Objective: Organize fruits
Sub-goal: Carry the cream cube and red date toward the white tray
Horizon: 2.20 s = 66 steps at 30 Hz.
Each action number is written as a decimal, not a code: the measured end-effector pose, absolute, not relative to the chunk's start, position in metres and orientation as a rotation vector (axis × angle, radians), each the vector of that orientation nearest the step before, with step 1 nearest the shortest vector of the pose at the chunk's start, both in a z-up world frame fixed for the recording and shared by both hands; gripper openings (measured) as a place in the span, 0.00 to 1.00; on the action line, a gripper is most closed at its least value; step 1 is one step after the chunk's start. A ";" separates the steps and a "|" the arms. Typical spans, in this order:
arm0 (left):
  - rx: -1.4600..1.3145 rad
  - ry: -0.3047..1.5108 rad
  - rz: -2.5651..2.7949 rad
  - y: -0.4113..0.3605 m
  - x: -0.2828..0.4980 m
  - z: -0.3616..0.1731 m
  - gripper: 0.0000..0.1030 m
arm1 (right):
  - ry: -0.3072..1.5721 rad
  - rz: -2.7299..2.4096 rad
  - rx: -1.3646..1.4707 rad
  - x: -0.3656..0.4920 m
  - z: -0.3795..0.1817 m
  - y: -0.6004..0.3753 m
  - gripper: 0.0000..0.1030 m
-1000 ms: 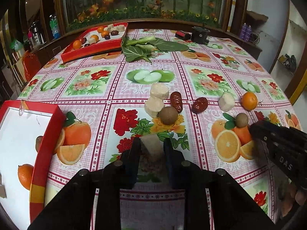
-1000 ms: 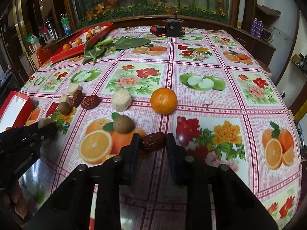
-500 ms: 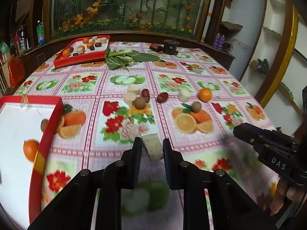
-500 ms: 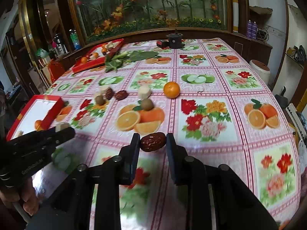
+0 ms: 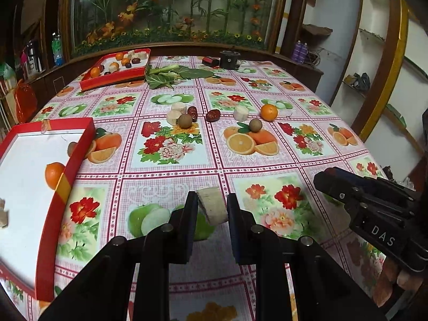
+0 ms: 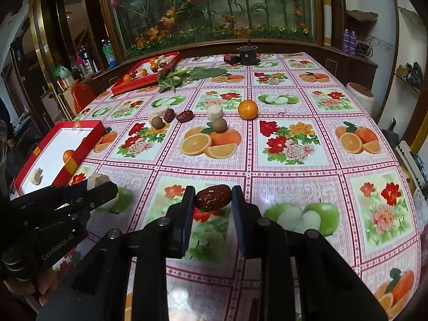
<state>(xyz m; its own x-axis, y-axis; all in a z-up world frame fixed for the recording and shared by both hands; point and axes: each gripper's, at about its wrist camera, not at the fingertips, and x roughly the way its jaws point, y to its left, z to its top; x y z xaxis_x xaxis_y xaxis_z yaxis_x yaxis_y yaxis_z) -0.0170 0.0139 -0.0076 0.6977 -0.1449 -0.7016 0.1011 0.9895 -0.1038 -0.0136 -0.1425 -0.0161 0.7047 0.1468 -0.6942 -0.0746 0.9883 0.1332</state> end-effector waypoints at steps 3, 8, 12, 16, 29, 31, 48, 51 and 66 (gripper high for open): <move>-0.055 0.781 -0.133 0.014 -0.022 -0.005 0.20 | 0.777 0.124 0.088 -0.018 -0.014 -0.139 0.29; -0.061 0.774 -0.128 0.017 -0.029 -0.002 0.20 | 0.768 0.130 0.078 -0.024 -0.010 -0.132 0.29; -0.068 0.761 -0.124 0.021 -0.034 0.003 0.20 | 0.759 0.137 0.067 -0.028 -0.005 -0.125 0.29; -0.075 0.752 -0.120 0.025 -0.038 0.007 0.20 | 0.750 0.147 0.056 -0.032 0.000 -0.118 0.29; -0.086 0.746 -0.093 0.034 -0.040 0.011 0.20 | 0.736 0.155 0.044 -0.033 0.006 -0.109 0.29; -0.086 0.744 -0.089 0.035 -0.040 0.012 0.20 | 0.731 0.159 0.042 -0.033 0.008 -0.108 0.29; -0.113 0.735 -0.028 0.060 -0.043 0.021 0.20 | 0.704 0.220 0.011 -0.031 0.023 -0.083 0.29; -0.126 0.739 -0.008 0.069 -0.043 0.021 0.20 | 0.701 0.236 0.003 -0.029 0.025 -0.076 0.29; -0.177 0.747 0.105 0.116 -0.046 0.021 0.20 | 0.701 0.336 -0.051 -0.015 0.031 -0.025 0.29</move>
